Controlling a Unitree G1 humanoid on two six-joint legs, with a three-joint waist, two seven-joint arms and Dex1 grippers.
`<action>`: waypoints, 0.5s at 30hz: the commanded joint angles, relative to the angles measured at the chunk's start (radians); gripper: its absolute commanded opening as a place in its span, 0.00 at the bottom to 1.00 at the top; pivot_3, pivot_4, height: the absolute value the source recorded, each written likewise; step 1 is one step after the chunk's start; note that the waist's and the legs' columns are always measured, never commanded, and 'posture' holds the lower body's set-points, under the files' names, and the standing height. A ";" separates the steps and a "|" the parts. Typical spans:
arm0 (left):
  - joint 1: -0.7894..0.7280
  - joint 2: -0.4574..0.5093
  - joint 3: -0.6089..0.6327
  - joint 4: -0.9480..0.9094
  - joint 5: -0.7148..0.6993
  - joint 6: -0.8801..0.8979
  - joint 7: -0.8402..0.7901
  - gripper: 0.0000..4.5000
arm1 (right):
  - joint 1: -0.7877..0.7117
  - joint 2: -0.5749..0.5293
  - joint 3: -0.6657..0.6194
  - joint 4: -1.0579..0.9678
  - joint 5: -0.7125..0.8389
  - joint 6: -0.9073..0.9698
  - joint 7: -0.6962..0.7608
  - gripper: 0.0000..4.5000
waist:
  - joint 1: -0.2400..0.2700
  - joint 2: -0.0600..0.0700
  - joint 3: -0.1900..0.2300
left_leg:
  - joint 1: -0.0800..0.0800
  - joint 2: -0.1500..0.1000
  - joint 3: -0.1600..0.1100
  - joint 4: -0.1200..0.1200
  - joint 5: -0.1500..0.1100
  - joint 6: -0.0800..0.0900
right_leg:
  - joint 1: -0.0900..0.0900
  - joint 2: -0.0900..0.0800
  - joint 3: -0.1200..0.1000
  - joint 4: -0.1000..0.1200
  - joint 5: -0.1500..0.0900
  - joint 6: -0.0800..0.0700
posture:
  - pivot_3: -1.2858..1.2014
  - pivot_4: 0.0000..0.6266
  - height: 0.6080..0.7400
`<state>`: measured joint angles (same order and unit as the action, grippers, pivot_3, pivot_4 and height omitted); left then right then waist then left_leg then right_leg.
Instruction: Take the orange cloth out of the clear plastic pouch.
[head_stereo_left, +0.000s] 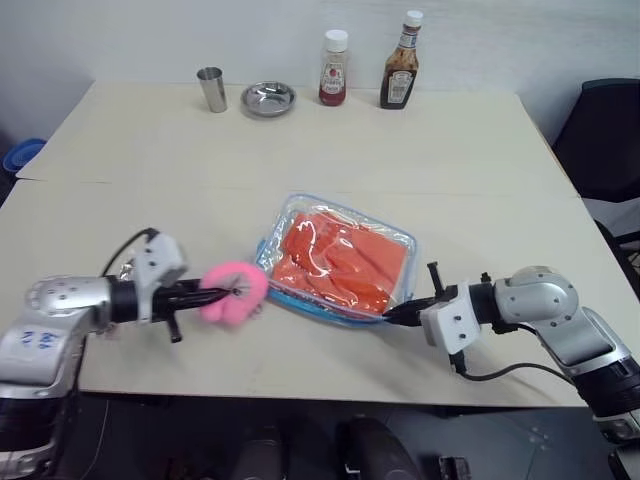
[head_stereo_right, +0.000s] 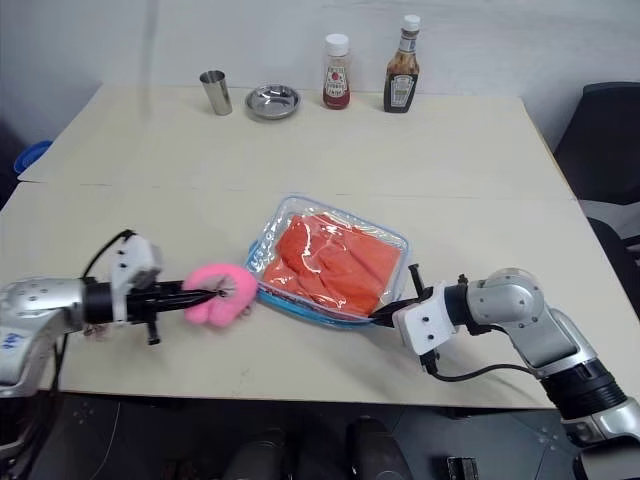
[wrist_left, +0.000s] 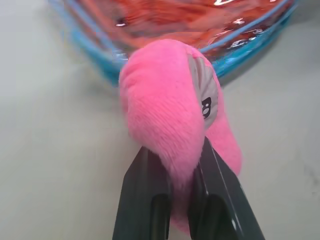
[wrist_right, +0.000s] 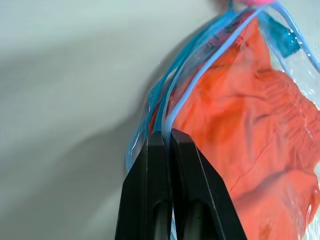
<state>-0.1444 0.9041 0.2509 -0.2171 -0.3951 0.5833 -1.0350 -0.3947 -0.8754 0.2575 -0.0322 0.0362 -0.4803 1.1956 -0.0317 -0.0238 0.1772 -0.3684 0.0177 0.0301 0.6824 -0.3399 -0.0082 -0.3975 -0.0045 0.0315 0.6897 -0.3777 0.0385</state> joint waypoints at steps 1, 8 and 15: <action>0.085 0.059 0.153 0.002 -0.067 0.069 -0.040 0.02 | 0.000 -0.043 -0.038 0.024 0.042 -0.105 0.038 0.00 | -0.001 0.000 0.000 | 0.000 0.000 0.000 0.000 0.000 0.000 | 0.000 0.000 0.000 0.000 0.000 0.000 | 0.52 0.24 1.00; 0.164 0.045 0.146 -0.060 -0.099 0.092 -0.003 0.02 | -0.033 -0.028 -0.020 0.079 0.062 -0.141 0.054 0.00 | 0.003 0.001 0.000 | 0.000 0.000 0.000 0.000 -0.002 0.003 | 0.000 -0.001 -0.001 0.000 0.000 0.000 | 0.52 0.24 1.00; 0.128 -0.020 0.087 -0.046 -0.118 0.125 0.083 0.45 | -0.005 -0.031 -0.038 0.018 0.090 -0.037 0.039 0.38 | 0.001 0.001 0.000 | 0.000 0.000 0.000 0.000 -0.002 0.003 | 0.000 -0.001 -0.001 0.000 0.000 0.000 | 0.52 0.24 1.00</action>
<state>-0.0053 0.8794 0.3271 -0.2596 -0.5033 0.7091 -0.9633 -0.4023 -0.8987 0.2560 0.0265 0.0989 -0.5309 1.2438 -0.0309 -0.0231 0.1776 -0.3687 0.0172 0.0296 0.6822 -0.3418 -0.0052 -0.3972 -0.0055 0.0304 0.6892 -0.3778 0.0384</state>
